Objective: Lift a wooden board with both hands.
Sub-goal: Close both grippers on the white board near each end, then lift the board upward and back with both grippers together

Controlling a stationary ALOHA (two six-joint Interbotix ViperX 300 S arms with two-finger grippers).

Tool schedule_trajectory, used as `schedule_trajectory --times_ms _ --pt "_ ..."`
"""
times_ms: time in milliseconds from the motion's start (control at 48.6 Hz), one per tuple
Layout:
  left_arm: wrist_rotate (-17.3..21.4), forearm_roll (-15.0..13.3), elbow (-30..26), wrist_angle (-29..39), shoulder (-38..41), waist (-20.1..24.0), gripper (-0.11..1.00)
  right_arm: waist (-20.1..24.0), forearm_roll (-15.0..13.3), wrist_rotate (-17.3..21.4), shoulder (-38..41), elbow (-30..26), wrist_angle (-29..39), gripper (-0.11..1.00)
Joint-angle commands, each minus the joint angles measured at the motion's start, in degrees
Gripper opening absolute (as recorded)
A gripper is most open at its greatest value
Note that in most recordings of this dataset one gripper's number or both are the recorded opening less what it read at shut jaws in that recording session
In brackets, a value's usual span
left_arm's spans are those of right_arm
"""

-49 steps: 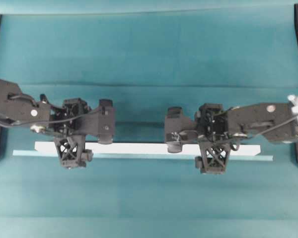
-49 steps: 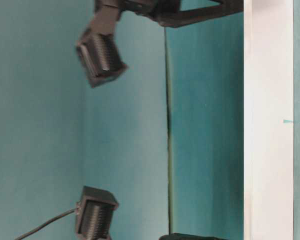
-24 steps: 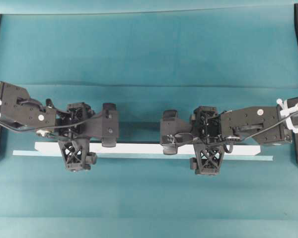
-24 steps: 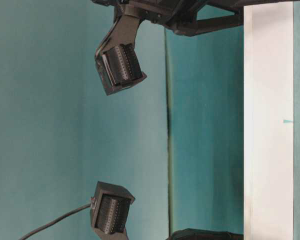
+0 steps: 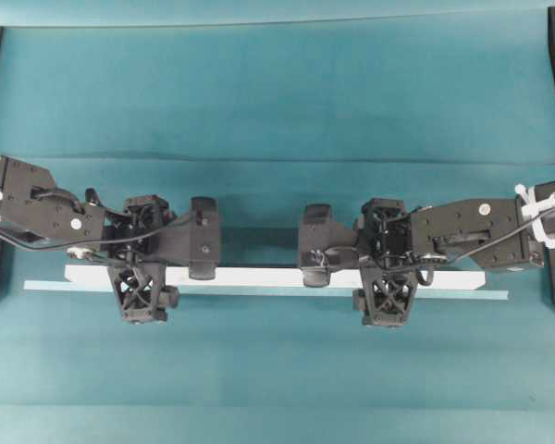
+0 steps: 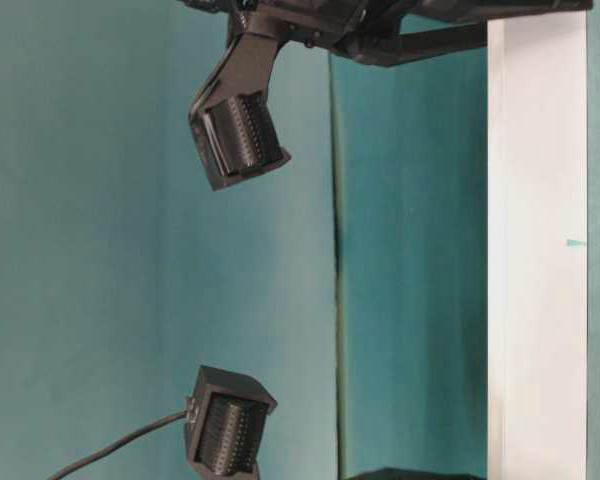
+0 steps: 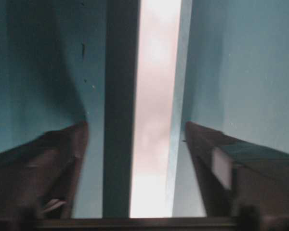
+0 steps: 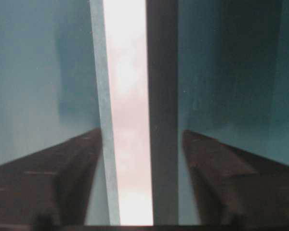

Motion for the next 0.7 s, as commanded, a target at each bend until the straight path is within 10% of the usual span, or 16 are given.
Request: schedule_trajectory --times_ms 0,165,679 --pt "0.1 0.3 -0.8 0.2 -0.4 -0.2 0.63 0.0 0.1 1.5 0.5 -0.5 0.2 0.6" --pt "0.1 0.1 -1.1 0.0 -0.5 0.2 0.18 0.0 0.1 1.7 0.5 -0.6 0.4 0.21" --pt "-0.1 0.3 -1.5 0.2 -0.8 0.3 0.17 0.2 0.1 1.6 0.2 -0.7 0.4 0.21"
